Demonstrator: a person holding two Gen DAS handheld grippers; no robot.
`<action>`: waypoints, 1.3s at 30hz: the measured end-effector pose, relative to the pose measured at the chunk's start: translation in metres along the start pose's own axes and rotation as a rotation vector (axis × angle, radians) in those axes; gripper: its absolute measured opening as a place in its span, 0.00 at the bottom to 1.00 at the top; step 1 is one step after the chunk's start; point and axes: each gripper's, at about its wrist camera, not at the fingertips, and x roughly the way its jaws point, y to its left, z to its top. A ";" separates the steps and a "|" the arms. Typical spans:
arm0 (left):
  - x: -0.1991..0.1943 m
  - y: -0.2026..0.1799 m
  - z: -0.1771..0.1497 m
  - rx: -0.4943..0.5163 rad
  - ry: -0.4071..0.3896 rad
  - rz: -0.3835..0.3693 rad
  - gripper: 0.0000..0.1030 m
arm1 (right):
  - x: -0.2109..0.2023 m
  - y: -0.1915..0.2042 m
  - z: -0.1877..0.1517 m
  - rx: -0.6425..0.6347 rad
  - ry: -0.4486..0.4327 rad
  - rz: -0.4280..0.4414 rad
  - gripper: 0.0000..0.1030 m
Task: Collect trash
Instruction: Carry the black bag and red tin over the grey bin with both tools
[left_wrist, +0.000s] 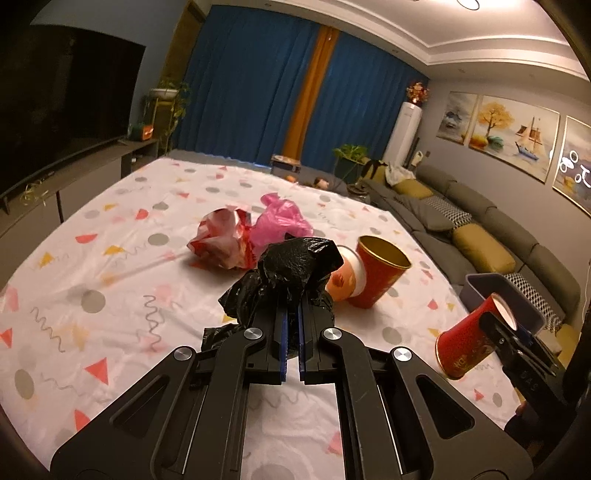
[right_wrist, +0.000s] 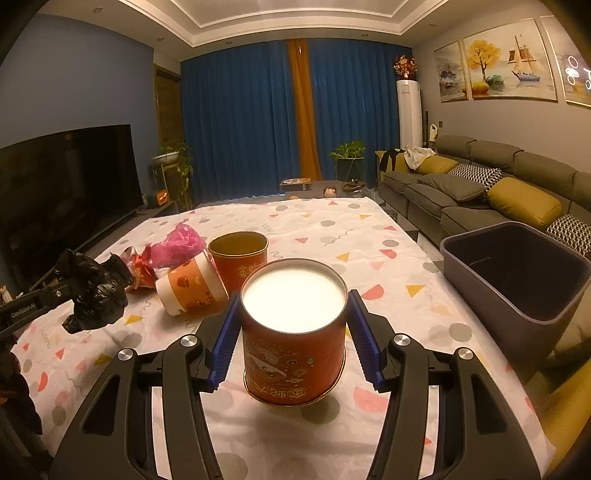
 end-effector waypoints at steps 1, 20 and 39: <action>-0.002 -0.002 -0.001 0.003 -0.001 -0.005 0.03 | -0.003 0.000 0.000 -0.001 -0.003 -0.001 0.54; -0.019 -0.044 -0.017 0.076 0.003 -0.069 0.03 | -0.039 -0.015 0.000 0.001 -0.042 -0.038 0.54; 0.000 -0.106 -0.015 0.184 0.020 -0.120 0.03 | -0.045 -0.046 0.010 0.011 -0.082 -0.069 0.54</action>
